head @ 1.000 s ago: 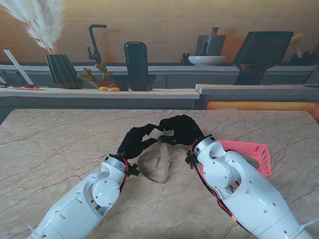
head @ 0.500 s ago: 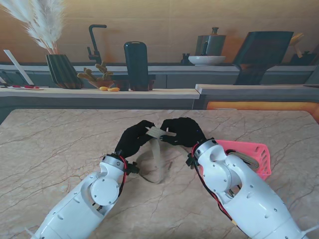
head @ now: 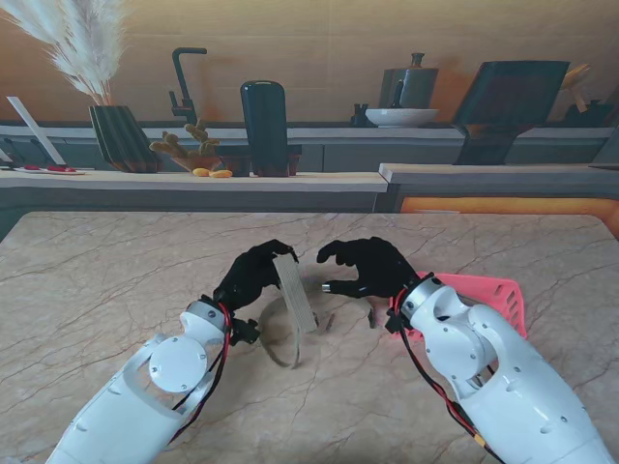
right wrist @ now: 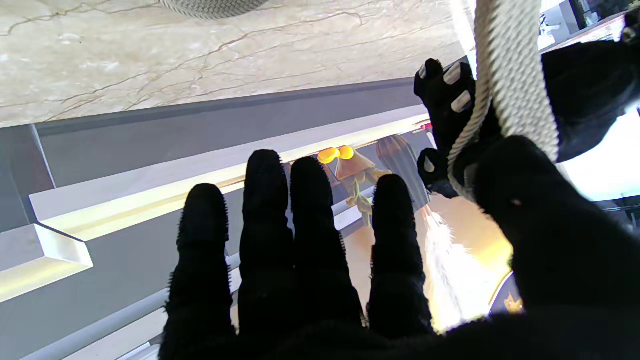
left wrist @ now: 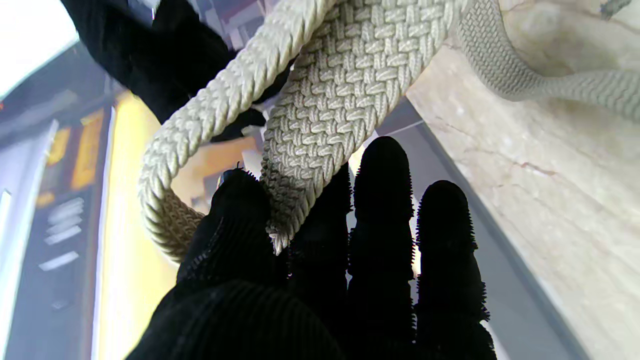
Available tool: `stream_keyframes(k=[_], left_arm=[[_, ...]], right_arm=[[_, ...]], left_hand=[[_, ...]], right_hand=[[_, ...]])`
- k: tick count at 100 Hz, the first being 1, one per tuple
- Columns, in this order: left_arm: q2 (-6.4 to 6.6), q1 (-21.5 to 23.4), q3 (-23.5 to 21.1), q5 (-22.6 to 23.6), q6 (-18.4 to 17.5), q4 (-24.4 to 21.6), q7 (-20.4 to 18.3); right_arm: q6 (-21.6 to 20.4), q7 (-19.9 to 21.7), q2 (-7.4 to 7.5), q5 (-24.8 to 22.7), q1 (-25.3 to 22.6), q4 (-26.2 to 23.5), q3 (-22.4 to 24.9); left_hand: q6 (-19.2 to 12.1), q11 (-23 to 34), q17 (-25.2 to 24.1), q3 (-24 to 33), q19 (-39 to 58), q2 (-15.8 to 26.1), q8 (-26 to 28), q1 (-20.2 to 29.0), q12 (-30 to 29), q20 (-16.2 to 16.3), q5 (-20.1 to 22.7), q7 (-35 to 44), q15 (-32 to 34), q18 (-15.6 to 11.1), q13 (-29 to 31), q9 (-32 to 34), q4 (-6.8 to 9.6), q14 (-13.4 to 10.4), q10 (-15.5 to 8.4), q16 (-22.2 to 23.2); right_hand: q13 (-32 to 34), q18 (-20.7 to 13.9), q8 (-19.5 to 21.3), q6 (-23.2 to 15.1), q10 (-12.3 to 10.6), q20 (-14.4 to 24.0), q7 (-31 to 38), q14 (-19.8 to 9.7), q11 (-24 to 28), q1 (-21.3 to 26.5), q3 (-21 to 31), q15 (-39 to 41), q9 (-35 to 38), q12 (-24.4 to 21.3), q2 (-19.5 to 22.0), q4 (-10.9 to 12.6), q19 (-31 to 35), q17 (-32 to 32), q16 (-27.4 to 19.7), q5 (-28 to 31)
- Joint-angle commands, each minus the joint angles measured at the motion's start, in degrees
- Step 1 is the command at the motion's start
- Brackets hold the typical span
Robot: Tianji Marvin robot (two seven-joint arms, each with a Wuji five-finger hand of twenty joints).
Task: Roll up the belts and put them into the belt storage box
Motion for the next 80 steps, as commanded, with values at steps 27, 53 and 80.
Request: stream_keyframes(k=[27, 53, 80], left_arm=[[-2.02, 0.33, -1.06, -10.86, 9.35, -2.59, 1.21], [-4.60, -1.17, -1.30, -21.29, 18.50, -3.32, 4.85], [-6.15, -1.48, -2.70, -32.78, 23.84, -3.96, 6.30]], right_arm=[[-9.33, -12.25, 0.17, -10.08, -1.62, 4.89, 0.52], [-12.61, -16.35, 0.74, -15.32, -0.91, 6.84, -0.78], [-11.88, -20.73, 1.04, -18.90, 1.59, 9.96, -4.23]], left_hand=[[4.14, 5.66, 2.40, -0.20, 6.87, 2.34, -2.06, -0.51, 0.01, 1.86, 6.00, 3.66, 5.20, 2.89, 5.05, 6.76, -1.13, 3.38, 0.73, -0.98], [5.69, 7.73, 1.16, 0.31, 7.90, 3.48, -0.81, -1.88, -1.92, 2.45, 5.93, 6.45, 7.28, 3.37, 4.18, 6.66, -0.91, 4.64, 1.61, -3.65], [5.64, 7.85, -1.82, -0.39, 5.68, 5.82, 4.57, -1.22, -2.05, 2.12, 1.46, 8.20, 5.91, 2.39, 0.46, 3.24, -1.18, 5.08, 2.07, -4.33]], right_hand=[[-1.40, -3.08, 2.46, -8.58, -1.93, 2.56, 7.97, -4.15, 1.78, 2.35, 2.28, -0.88, -5.83, -1.06, -6.61, 1.02, -2.05, 1.03, -1.56, -5.86], [-7.93, -3.43, -1.11, -11.43, -0.81, 1.13, 7.31, -3.48, 0.22, -1.69, 9.30, -6.13, -16.59, -2.91, -14.26, -1.03, -3.31, -2.71, -5.68, -18.78], [-13.23, -2.78, -2.88, -10.57, 0.81, 0.41, 7.25, -1.85, -0.50, -0.60, 9.91, -10.32, -23.61, -3.74, -14.43, -1.15, -5.01, -5.76, -9.04, -22.79]])
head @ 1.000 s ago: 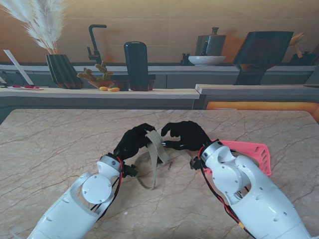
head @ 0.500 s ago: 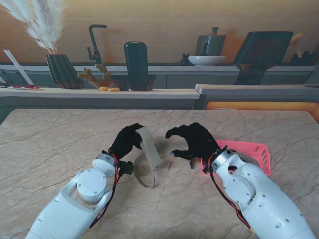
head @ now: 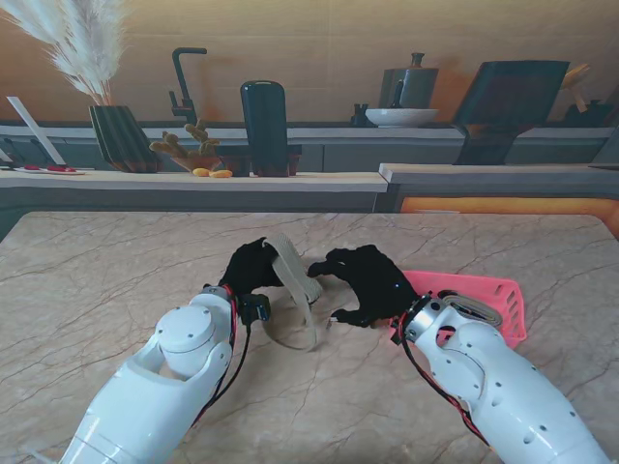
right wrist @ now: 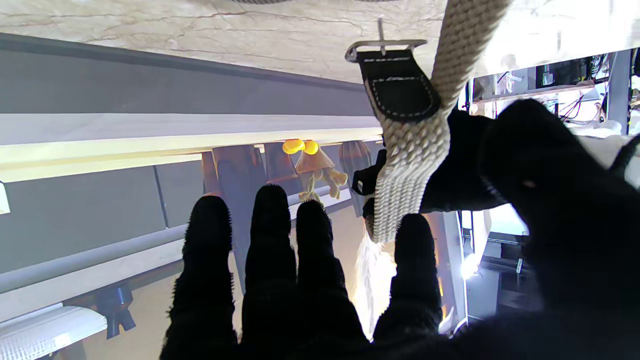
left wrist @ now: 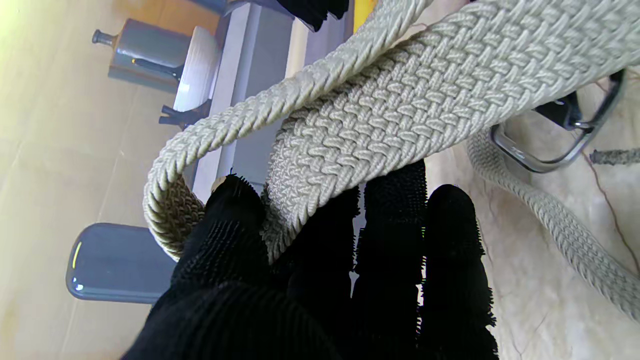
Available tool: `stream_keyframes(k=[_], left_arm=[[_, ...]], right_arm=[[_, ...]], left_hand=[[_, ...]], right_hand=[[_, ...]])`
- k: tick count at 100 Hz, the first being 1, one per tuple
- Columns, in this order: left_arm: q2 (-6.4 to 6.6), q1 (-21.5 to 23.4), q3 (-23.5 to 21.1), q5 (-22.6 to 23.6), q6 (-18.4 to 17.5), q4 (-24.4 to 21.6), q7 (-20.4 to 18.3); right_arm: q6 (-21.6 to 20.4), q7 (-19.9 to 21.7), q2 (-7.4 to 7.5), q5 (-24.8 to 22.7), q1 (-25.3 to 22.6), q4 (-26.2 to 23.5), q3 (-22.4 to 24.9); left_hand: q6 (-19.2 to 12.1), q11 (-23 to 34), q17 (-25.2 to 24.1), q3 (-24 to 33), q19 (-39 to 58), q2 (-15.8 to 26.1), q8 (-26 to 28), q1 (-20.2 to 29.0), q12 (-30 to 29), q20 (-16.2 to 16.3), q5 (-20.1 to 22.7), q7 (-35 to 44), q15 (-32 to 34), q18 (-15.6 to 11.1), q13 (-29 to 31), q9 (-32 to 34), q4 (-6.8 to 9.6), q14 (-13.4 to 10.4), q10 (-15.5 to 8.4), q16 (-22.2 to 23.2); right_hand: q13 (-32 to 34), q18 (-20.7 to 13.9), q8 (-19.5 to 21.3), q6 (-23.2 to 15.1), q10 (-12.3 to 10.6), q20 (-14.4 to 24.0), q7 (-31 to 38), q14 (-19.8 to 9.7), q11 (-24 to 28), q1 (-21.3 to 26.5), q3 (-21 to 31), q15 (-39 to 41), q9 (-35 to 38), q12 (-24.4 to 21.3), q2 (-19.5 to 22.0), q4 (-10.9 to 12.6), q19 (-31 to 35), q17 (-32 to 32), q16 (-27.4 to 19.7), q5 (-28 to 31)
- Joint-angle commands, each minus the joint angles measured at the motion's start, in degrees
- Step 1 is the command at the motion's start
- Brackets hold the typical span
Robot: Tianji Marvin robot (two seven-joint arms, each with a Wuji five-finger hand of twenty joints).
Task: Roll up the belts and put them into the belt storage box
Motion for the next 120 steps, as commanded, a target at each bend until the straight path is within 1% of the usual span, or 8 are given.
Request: stream_keyframes(k=[1, 25, 40, 52, 54, 67, 85, 120], left_arm=[[-0.66, 0.13, -0.27, -1.24, 0.25, -0.66, 0.09], [-1.08, 0.73, -1.77, -9.19, 3.03, -1.55, -0.06], [-1.25, 1.01, -2.50, -13.37, 4.49, -2.00, -0.11], [-1.31, 1.18, -2.89, -15.86, 5.31, -2.08, -0.41], [-1.32, 1.21, -2.95, -16.23, 5.43, -2.09, -0.45], [-1.32, 1.27, -3.16, -18.08, 6.36, -1.97, -1.06], [-1.29, 1.43, -3.46, -21.23, 8.11, -1.95, -2.23], [-1.42, 1.04, -2.85, -23.70, 10.02, -1.40, -3.33]], right_arm=[[0.23, -0.58, -0.16, -0.59, 0.68, 0.84, -0.70], [0.85, -7.33, 0.09, -4.11, 3.88, 4.54, -4.35], [1.75, -11.38, 0.26, -6.03, 5.23, 6.10, -6.07], [2.52, -13.41, 0.51, -7.41, 5.89, 6.75, -6.81], [2.65, -13.60, 0.52, -7.51, 5.96, 6.83, -6.89], [3.65, -14.42, 0.45, -7.60, 6.21, 7.17, -7.27], [4.41, -14.89, 0.27, -7.28, 6.55, 7.62, -7.62], [3.61, -15.11, 0.18, -6.93, 7.20, 8.21, -8.31]], left_hand=[[-0.65, 1.94, -0.23, -0.51, 0.09, 4.01, 1.85, 0.55, -0.64, 0.71, -1.30, 3.50, -0.11, -0.54, -0.27, 0.07, -1.10, 0.51, -0.12, -0.68], [-0.50, 1.52, -0.86, -0.70, -0.91, 4.47, 3.46, 1.06, -1.13, 0.41, -2.31, 3.52, -0.85, -0.60, -1.20, -0.71, -1.25, 0.91, 0.33, -0.97], [-0.11, 1.61, -0.85, -0.83, -1.04, 4.49, 3.67, 1.40, -1.24, 0.41, -2.20, 3.33, -0.70, -0.18, -1.11, -0.65, -1.32, 1.29, 0.81, -0.92], [-0.07, 1.54, -0.86, -0.89, -1.06, 4.39, 3.68, 1.59, -1.38, 0.44, -2.19, 3.19, -0.76, -0.11, -1.08, -0.58, -1.34, 1.48, 0.95, -1.00], [0.05, 1.52, -0.90, -0.88, -1.11, 4.39, 3.67, 1.66, -1.40, 0.43, -2.18, 3.15, -0.79, 0.00, -1.13, -0.59, -1.33, 1.62, 0.98, -1.01], [0.12, 1.51, -0.76, -0.96, -1.15, 4.38, 3.75, 1.77, -1.50, 0.45, -2.06, 3.13, -0.79, 0.26, -0.97, -0.50, -1.36, 1.72, 1.09, -1.07], [0.30, 1.30, -0.83, -0.97, -1.27, 4.41, 3.70, 1.98, -1.65, 0.44, -2.08, 2.87, -0.97, 0.33, -1.15, -0.58, -1.36, 2.01, 1.38, -1.16], [0.59, 0.92, -0.77, -1.01, -1.97, 4.40, 3.48, 2.08, -1.89, 0.17, -1.97, 2.42, -1.16, 0.72, -1.09, -0.54, -1.25, 2.16, 1.67, -1.26]], right_hand=[[-2.77, -0.46, -0.60, -0.24, 1.26, -0.49, 1.09, 0.52, -0.07, -0.44, 1.77, -0.34, -2.61, -0.55, -1.57, -1.12, -1.36, -1.28, -1.01, -2.61], [-5.42, -0.84, -0.78, -1.41, 2.55, -1.33, 2.87, 1.08, 5.43, 2.83, -1.00, 5.00, -6.20, -0.41, 2.05, 0.00, 2.52, -3.17, -0.45, -2.83], [-7.06, -1.54, -0.19, -1.09, 2.92, -3.21, -3.77, 0.92, 9.77, 3.88, -2.31, 8.94, -9.81, -0.35, 4.25, 0.51, 6.69, -4.72, -0.08, -3.57], [-7.39, -1.88, 4.23, -0.31, 3.05, -5.34, -9.62, 0.81, 11.79, 4.38, -2.65, 11.21, -11.68, -0.36, 4.58, 0.63, 9.34, -5.40, 0.13, -4.44], [-7.47, -1.96, 8.86, -0.19, 3.05, -6.28, -12.66, 0.74, 12.31, 4.42, -2.67, 11.71, -11.91, -0.49, 4.65, 0.70, 10.08, -5.54, 0.04, -3.98], [-6.96, -2.28, 17.35, 0.54, 2.78, -6.87, -16.53, 0.45, 14.14, 4.93, -1.41, 13.67, -11.85, 0.12, 5.97, 0.79, 11.62, -5.74, 0.65, -4.08], [-4.98, -2.33, 20.67, 0.02, 0.19, -7.15, -11.76, 0.01, 15.12, 4.57, 2.51, 15.30, -8.01, 0.75, 7.83, 0.65, 13.11, -5.05, 0.97, -3.30], [-2.74, -2.15, 7.09, -2.22, 0.30, -8.61, 8.10, -0.42, 14.60, 6.49, -0.63, 16.69, -3.95, 1.47, 14.93, 0.41, 14.57, -4.39, 1.28, -2.37]])
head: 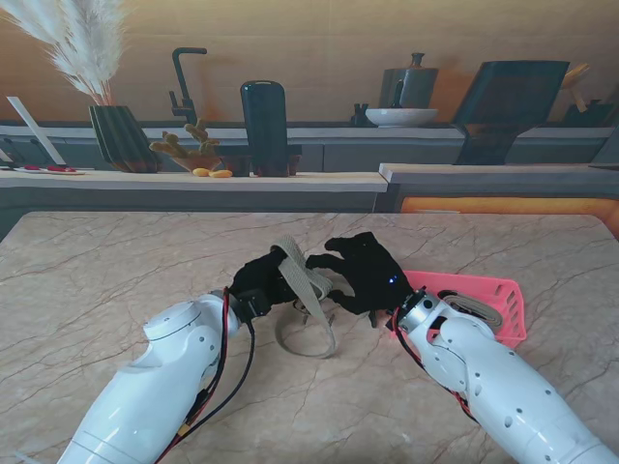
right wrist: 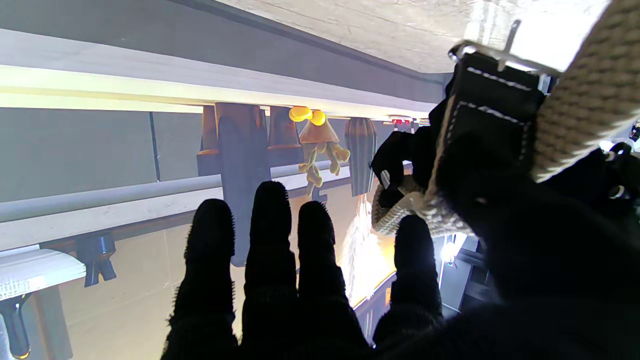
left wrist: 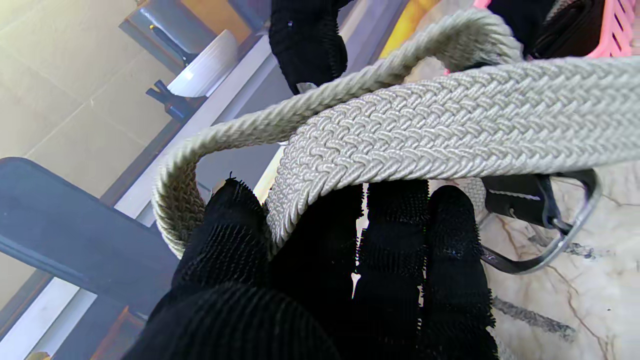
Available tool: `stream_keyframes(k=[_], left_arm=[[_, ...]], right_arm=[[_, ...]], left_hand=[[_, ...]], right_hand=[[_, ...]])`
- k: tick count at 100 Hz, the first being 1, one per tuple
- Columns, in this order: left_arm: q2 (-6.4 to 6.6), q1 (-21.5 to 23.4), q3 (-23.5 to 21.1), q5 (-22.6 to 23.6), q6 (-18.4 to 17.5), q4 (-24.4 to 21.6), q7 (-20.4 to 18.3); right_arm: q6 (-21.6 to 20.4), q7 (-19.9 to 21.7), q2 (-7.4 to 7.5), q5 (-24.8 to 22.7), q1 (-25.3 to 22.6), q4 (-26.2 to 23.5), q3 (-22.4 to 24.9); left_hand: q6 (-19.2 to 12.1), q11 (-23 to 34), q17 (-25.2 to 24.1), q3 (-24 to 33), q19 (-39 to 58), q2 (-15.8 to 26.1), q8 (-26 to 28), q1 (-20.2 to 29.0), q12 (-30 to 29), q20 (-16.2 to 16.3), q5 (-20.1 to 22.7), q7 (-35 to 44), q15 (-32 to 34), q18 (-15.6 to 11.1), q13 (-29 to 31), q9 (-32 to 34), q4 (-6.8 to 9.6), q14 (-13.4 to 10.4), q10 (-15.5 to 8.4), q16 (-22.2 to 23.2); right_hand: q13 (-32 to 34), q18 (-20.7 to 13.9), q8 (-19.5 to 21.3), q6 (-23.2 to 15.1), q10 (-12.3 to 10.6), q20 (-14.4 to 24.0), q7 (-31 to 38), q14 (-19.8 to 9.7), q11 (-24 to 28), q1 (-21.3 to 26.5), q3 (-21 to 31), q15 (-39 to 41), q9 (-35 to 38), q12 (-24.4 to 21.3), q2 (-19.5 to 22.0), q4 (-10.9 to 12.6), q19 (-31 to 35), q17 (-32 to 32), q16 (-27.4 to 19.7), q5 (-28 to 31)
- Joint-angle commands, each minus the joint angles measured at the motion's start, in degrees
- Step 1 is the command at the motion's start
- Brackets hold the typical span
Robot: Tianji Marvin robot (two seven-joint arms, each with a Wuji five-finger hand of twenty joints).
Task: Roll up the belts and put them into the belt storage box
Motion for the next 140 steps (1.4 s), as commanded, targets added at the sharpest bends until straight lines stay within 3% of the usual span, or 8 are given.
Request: stream_keyframes(k=[1, 24, 26, 55, 66, 91, 116, 140], left_arm=[[-0.50, -0.10, 0.50, 0.97, 0.45, 0.10, -0.26], [-0.86, -0.67, 1.04, 2.12, 0.93, 1.08, 0.75], [-0.88, -0.74, 1.14, 2.50, 0.92, 1.18, 0.75], [-0.77, -1.01, 2.31, 5.93, 1.08, 1.43, 0.02], [-0.80, -0.73, 1.90, 3.18, 1.38, 1.11, -0.09], [-0.74, -0.14, 1.09, -0.27, 1.03, 0.33, 0.17], [-0.41, 0.59, 0.95, -2.25, 1.24, -0.44, -1.46], [0.09, 1.05, 1.14, -2.97, 3.14, -0.95, -4.54]], right_arm=[[-0.62, -0.11, -0.28, -0.08, 0.08, -0.08, -0.24], [-1.32, -0.51, -0.49, 0.41, -0.06, -0.18, -0.01], [-1.38, -0.53, -0.51, 0.46, -0.06, -0.16, 0.00], [-1.86, -0.34, -0.73, 1.23, 0.17, 0.22, -0.27], [-1.80, 0.23, -0.80, 1.67, 0.14, 0.30, -0.36], [-1.40, 0.88, -0.31, 0.49, 0.28, 0.26, -0.68], [0.29, 1.29, -0.45, 0.90, 1.31, 1.21, -2.11], [0.26, -0.25, -0.69, 1.15, 2.27, 2.10, -3.04]], left_hand=[[-0.40, 0.76, 0.16, -0.34, 0.04, 3.06, 1.09, 2.07, -0.55, 0.17, 0.60, 1.93, -0.51, 0.74, -0.42, 0.03, -1.29, 1.14, 0.11, -0.11], [-0.24, 0.71, -0.11, -0.26, -0.22, 2.88, 0.92, 2.03, -0.61, 0.09, 0.75, 1.87, -0.49, 0.75, -0.64, -0.07, -1.15, 1.34, 0.30, -0.11], [-0.20, 0.72, -0.15, -0.25, -0.23, 2.82, 0.91, 2.04, -0.61, 0.09, 0.73, 1.85, -0.48, 0.73, -0.68, -0.11, -1.13, 1.34, 0.32, -0.10], [-0.25, 0.68, -0.14, -0.13, -0.20, 2.51, 0.76, 1.89, -0.72, 0.14, 0.93, 1.89, -0.44, 1.06, -0.57, 0.04, -1.03, 1.49, 0.42, -0.17], [-0.27, 0.49, -0.17, -0.03, -0.29, 2.43, 0.72, 1.99, -0.84, 0.12, 0.84, 1.90, -0.66, 1.11, -0.63, -0.06, -1.02, 1.53, 0.54, -0.32], [-0.61, 0.78, -0.10, -0.10, -0.57, 2.52, 0.95, 1.83, -0.72, 0.00, 0.76, 2.21, -0.52, 0.96, -0.59, -0.06, -1.13, 1.26, 0.24, -0.26], [-0.51, 0.78, -0.06, -0.11, -0.70, 2.53, 1.01, 1.87, -0.73, -0.07, 0.83, 2.27, -0.58, 1.14, -0.39, 0.10, -1.17, 1.28, 0.20, -0.31], [-0.23, 0.69, 0.29, -0.10, -0.79, 2.38, 0.88, 1.90, -0.79, -0.13, 1.01, 2.16, -0.64, 1.59, -0.15, 0.32, -1.11, 1.53, 0.38, -0.34]], right_hand=[[1.12, -1.33, -1.04, -2.12, 0.70, -1.45, 3.74, -0.79, 0.34, 1.53, -1.42, 0.94, 0.77, 0.57, 4.74, 0.52, 1.17, -0.15, 0.68, 0.57], [2.91, -1.26, -4.06, -3.53, 0.01, -1.19, 13.53, -1.18, 0.17, 4.34, -7.87, 1.51, 4.21, 0.58, 13.49, 1.01, 1.42, 0.62, 1.01, 1.12], [3.27, -1.26, -9.74, -3.50, -0.19, -1.12, 15.65, -1.20, -0.09, 5.65, -9.68, 1.55, 4.95, 0.72, 14.05, -0.36, 1.40, 0.80, 1.07, 1.49], [7.36, -0.87, -19.04, -4.05, -1.34, -1.11, 20.36, -1.78, -1.13, 10.21, -14.10, 2.13, 12.74, 0.67, 13.28, -4.13, 1.62, 2.97, 1.46, 8.86], [6.68, -0.89, -8.85, 1.50, -0.41, -1.32, 11.27, -1.82, -0.89, 1.70, -2.55, 2.00, 10.40, 1.01, 5.78, 1.15, 1.46, 2.87, 1.75, 6.90], [3.64, -1.25, -12.90, 7.05, 1.15, -1.09, -0.56, -1.41, -0.54, -0.58, -0.69, 1.53, 1.63, 0.71, -7.44, 0.93, 0.72, 1.83, 1.74, -0.41], [3.27, -1.00, -5.10, 15.01, 1.03, -0.80, -10.56, -1.10, 1.01, -0.62, -2.50, 2.02, -0.09, 0.66, -7.45, 1.30, 1.01, 1.72, 1.68, -0.90], [5.88, -0.83, -5.43, 7.04, -2.55, -1.47, 6.69, -1.40, 0.79, -0.48, 3.11, 2.65, 5.78, 1.08, -1.23, 0.62, 2.47, 2.99, 1.39, 0.36]])
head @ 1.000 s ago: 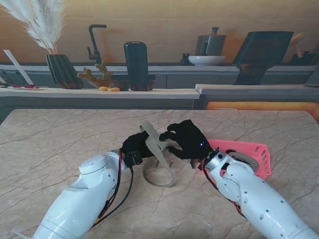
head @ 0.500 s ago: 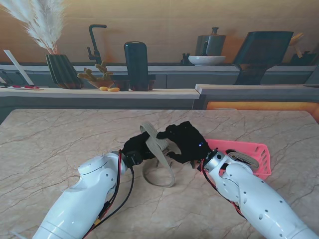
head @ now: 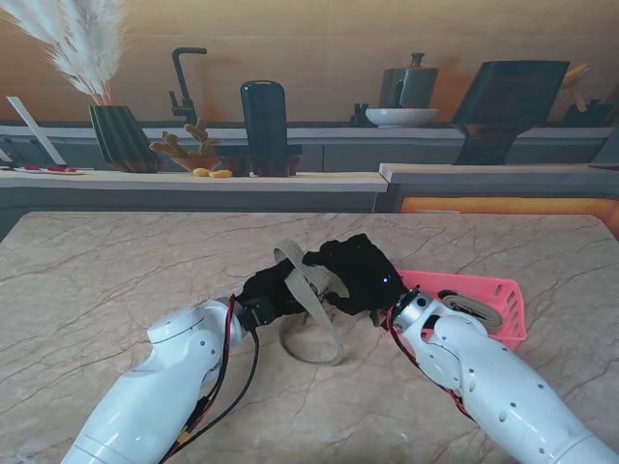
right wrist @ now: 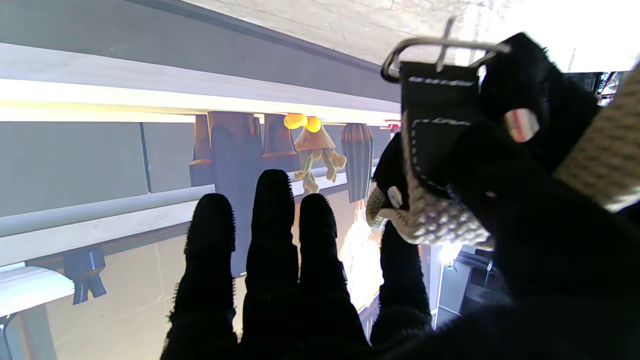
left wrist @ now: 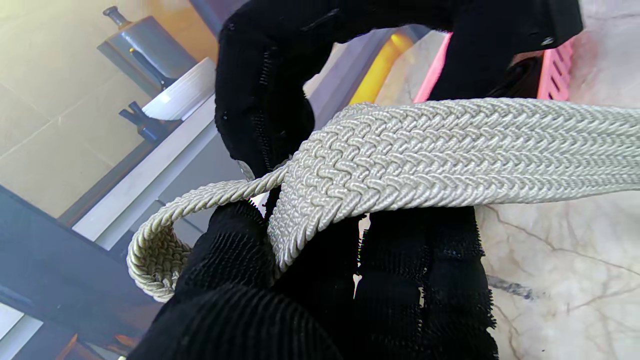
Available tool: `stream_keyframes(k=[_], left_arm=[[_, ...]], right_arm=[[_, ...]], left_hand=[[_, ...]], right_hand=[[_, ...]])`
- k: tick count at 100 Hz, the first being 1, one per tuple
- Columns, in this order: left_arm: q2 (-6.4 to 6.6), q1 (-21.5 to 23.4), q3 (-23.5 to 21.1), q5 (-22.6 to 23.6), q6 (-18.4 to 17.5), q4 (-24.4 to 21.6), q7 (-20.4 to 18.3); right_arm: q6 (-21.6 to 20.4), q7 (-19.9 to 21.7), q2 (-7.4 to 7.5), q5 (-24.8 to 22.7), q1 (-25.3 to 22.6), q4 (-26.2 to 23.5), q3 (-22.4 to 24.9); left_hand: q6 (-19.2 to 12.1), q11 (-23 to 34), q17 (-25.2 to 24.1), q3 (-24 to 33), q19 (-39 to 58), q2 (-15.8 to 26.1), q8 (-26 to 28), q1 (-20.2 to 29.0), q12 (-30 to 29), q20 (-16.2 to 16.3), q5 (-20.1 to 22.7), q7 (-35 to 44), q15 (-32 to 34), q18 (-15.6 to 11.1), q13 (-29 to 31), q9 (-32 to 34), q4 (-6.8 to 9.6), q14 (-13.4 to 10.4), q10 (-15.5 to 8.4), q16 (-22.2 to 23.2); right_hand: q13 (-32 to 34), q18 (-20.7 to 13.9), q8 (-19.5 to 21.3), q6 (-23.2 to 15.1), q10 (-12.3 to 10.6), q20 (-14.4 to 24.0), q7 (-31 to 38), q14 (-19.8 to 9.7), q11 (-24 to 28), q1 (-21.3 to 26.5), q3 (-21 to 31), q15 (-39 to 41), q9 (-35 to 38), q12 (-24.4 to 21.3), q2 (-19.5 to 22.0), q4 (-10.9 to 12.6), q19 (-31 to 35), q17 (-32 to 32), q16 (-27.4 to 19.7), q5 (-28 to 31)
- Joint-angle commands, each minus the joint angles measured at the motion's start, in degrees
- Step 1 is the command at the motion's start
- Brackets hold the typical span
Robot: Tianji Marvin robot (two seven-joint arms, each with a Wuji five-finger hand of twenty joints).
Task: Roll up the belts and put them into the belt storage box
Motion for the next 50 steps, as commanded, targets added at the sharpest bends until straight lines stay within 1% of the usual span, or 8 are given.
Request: stream_keyframes(k=[1, 18, 24, 33, 35, 39, 44, 50], left_arm=[[-0.16, 0.42, 0.42, -0.06, 0.55, -1.15, -0.68], [-0.08, 0.35, 0.64, -0.68, 1.91, -0.89, -1.89], [-0.06, 0.24, 0.72, -0.69, 2.41, -0.65, -2.43], [-0.05, 0.05, 0.81, -0.73, 3.52, -0.35, -3.03], [-0.04, -0.01, 0.84, -0.67, 3.74, -0.26, -3.21], [-0.02, -0.15, 0.92, -0.46, 4.12, -0.05, -3.57], [-0.01, -0.31, 1.00, -0.20, 4.48, 0.16, -3.90], [0.01, -0.47, 1.07, 0.22, 4.87, 0.33, -4.17]], right_arm=[[-0.17, -0.75, -0.32, -0.44, 0.18, 0.33, -0.34], [-0.05, -3.02, -0.39, -0.90, 0.51, 0.78, -0.71], [-0.05, -3.78, -0.39, -1.14, 0.64, 0.95, -0.83], [-0.32, -4.37, -0.43, -1.17, 0.72, 1.08, -0.90], [-0.40, -4.52, -0.42, -1.22, 0.74, 1.11, -0.92], [-0.54, -4.72, -0.40, -1.31, 0.75, 1.11, -0.92], [-0.75, -4.85, -0.38, -1.41, 0.68, 1.03, -0.83], [-1.17, -4.88, -0.40, -1.37, 0.48, 0.83, -0.55]], left_hand=[[-0.23, 0.79, 0.53, -0.82, -0.12, -0.46, 0.92, 1.95, -0.41, -0.13, 1.38, 1.92, -0.06, 1.40, 0.47, 0.34, -2.26, 0.82, -0.73, -0.11], [0.09, 0.69, 0.56, -0.74, -0.29, -0.62, 0.72, 1.99, -0.46, -0.21, 1.77, 1.68, -0.03, 1.81, 0.60, 0.52, -2.18, 1.10, -0.43, -0.11], [0.21, 0.63, 0.49, -0.72, -0.34, -0.61, 0.71, 1.96, -0.48, -0.22, 1.86, 1.59, -0.09, 1.80, 0.55, 0.47, -2.15, 1.22, -0.31, -0.14], [0.39, 0.65, 0.37, -0.65, -0.40, -0.89, 0.71, 2.08, -0.48, -0.24, 2.06, 1.53, -0.02, 1.96, 0.60, 0.68, -2.08, 1.48, -0.09, -0.13], [0.40, 0.64, 0.39, -0.67, -0.38, -0.91, 0.72, 2.03, -0.49, -0.22, 2.07, 1.52, -0.01, 1.99, 0.60, 0.68, -2.08, 1.58, -0.06, -0.12], [0.52, 0.67, 0.45, -0.62, -0.31, -0.93, 0.71, 2.04, -0.48, -0.19, 2.20, 1.50, 0.06, 2.06, 0.66, 0.76, -2.03, 1.56, -0.06, -0.10], [0.58, 0.69, 0.40, -0.61, -0.28, -1.09, 0.70, 2.02, -0.48, -0.16, 2.26, 1.45, 0.11, 2.15, 0.67, 0.83, -2.00, 1.65, 0.11, -0.09], [0.58, 0.68, 0.03, -0.54, -0.32, -1.35, 0.70, 2.04, -0.48, -0.14, 2.30, 1.42, 0.15, 2.18, 0.47, 0.83, -1.92, 2.00, 0.40, -0.06]], right_hand=[[1.33, -0.81, -1.92, -1.06, -1.55, -1.02, 3.57, -0.37, 0.80, 0.54, 2.77, 1.08, 1.83, 1.03, 2.89, 0.89, 2.17, 0.61, 0.00, 1.38], [4.54, -0.86, -3.62, -6.08, -4.35, -1.90, 10.45, -1.14, 0.83, 3.37, 3.31, 1.73, 9.43, 1.29, 4.14, 0.76, 3.73, 2.68, -0.37, 2.50], [6.23, -0.86, -4.17, -7.69, -5.42, -2.28, 11.42, -1.55, 0.49, 3.86, 3.14, 1.84, 13.45, 1.19, 5.26, 0.72, 4.32, 3.77, -0.60, 4.87], [8.76, -0.89, -5.33, -9.25, -6.41, -3.21, 11.92, -2.14, -0.77, 5.10, 0.86, 1.79, 19.49, 0.85, 8.69, 0.18, 5.00, 5.26, -0.94, 10.11], [9.29, -0.87, -10.58, -9.70, -6.70, -3.81, 13.88, -2.33, -1.31, 6.49, -0.70, 1.68, 20.58, 0.89, 9.30, -2.46, 5.30, 5.54, -1.00, 10.88], [10.13, -0.85, -14.52, -10.44, -7.04, -4.18, 16.04, -2.61, -2.20, 8.19, -2.81, 1.50, 22.71, 0.31, 9.84, -4.99, 5.52, 5.83, -1.09, 12.45], [11.19, -0.77, -16.94, -11.64, -7.32, -4.42, 18.38, -2.84, -2.94, 9.78, -5.77, 1.25, 25.03, -0.28, 11.34, -6.24, 5.57, 6.36, -1.15, 14.33], [12.50, -0.79, -18.48, -13.03, -7.81, -4.53, 20.11, -3.17, -3.67, 11.10, -8.52, 0.98, 27.85, -0.82, 13.03, -6.26, 5.65, 6.78, -1.16, 17.59]])
